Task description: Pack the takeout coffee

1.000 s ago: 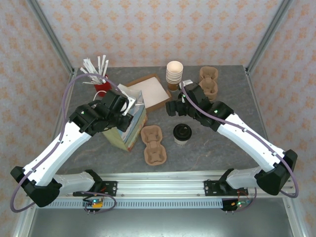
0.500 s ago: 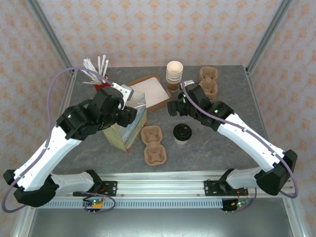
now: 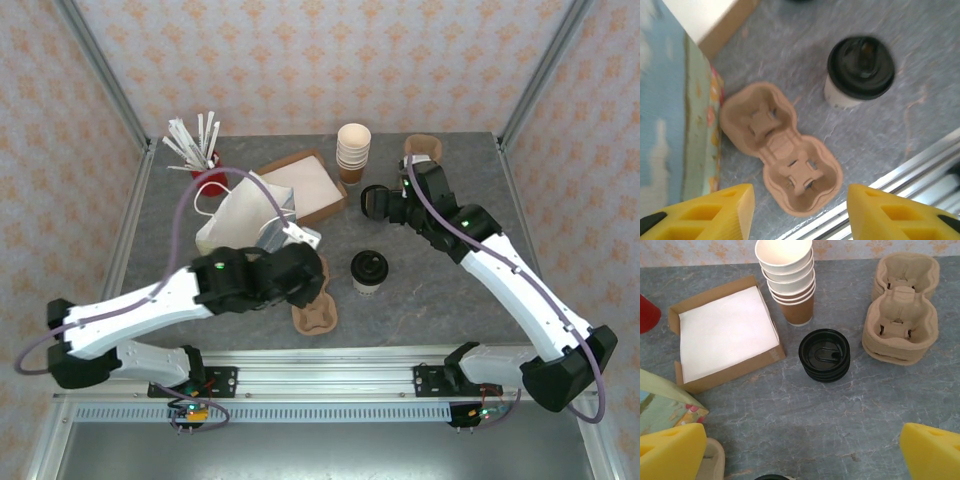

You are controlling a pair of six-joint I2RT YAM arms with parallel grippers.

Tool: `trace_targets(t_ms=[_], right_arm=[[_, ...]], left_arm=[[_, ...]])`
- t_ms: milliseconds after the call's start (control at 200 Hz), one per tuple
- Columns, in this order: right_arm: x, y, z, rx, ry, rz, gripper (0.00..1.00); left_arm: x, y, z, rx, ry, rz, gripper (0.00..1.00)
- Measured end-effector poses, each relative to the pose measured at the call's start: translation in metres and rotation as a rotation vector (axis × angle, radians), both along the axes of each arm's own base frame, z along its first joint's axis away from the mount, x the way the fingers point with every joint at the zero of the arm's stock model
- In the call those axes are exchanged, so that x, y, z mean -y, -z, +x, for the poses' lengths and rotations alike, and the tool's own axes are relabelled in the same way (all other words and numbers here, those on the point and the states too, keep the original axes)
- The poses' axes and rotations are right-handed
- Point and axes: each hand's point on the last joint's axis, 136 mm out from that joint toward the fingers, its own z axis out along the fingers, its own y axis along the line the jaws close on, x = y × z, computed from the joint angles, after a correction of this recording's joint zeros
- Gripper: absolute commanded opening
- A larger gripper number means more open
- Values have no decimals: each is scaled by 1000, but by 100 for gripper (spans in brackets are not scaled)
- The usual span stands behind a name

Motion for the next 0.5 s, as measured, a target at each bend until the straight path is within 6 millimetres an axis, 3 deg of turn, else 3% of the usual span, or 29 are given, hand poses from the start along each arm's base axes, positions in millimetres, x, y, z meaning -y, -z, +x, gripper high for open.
trace_targets(t_ms=[85,165,500], right_arm=[[3,4,1,-6,11,-9,99],[9,6,1,-7,26,-15,99],[16,10,-7,-6,34,-16,99]], left_arm=[[5,38,2,-50,-51,41,53],[10,61,3,-79,-94,53,53],[19,113,12,-125,-259,30,51]])
